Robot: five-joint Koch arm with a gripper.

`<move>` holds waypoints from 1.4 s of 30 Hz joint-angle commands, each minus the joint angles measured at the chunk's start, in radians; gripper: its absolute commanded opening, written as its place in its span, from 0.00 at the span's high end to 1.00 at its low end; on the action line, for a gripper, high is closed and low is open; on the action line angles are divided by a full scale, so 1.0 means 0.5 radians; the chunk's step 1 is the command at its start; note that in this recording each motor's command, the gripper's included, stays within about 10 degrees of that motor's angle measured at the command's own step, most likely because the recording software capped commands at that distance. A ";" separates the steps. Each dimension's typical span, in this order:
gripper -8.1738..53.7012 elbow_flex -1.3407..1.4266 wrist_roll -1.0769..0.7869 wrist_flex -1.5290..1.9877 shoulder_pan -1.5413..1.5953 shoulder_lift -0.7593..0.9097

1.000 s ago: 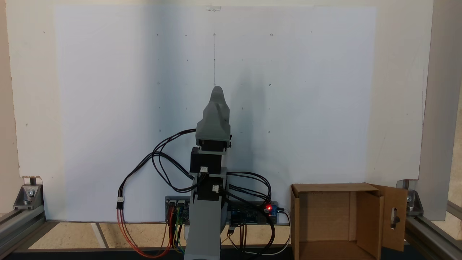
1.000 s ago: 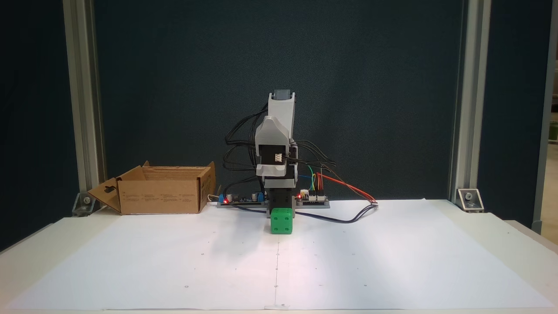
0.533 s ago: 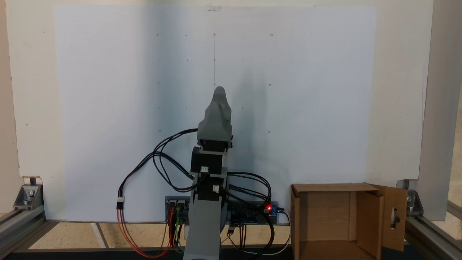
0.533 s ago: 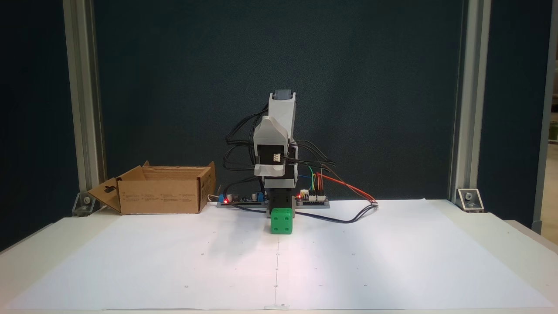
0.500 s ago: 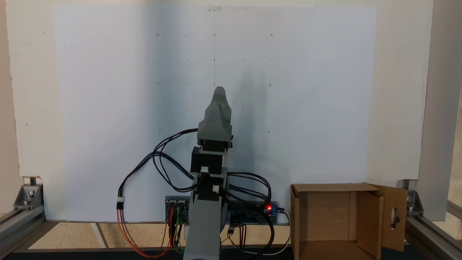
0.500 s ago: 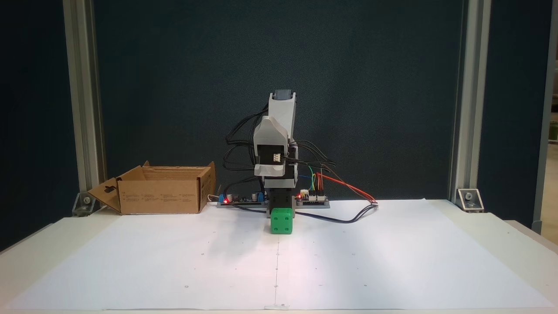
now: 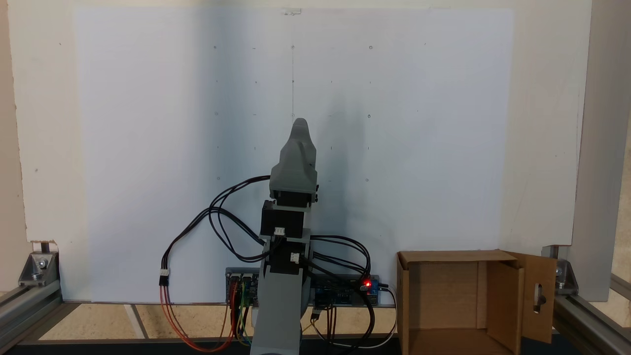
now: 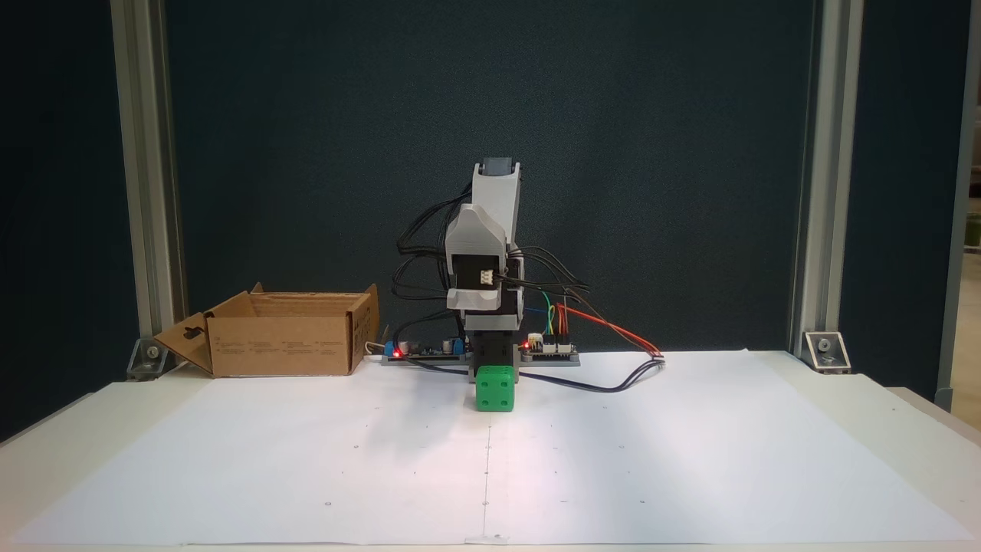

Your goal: Grasp a green dice and put it in the bin.

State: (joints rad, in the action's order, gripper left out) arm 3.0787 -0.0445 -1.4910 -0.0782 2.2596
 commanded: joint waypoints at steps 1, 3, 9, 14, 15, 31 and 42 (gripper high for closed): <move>0.14 0.095 0.077 -0.077 0.000 0.215; 0.14 0.095 0.077 -0.077 0.000 0.215; 0.14 0.095 0.077 -0.077 -0.003 0.218; 0.14 0.095 0.077 -0.077 -0.003 0.215; 0.14 0.095 0.077 -0.077 -0.003 0.215; 0.14 0.095 0.080 -0.187 0.009 0.215; 0.14 0.095 0.071 -0.193 0.018 0.215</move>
State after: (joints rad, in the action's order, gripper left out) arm 3.0787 -0.0430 -1.5278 -0.0706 2.2596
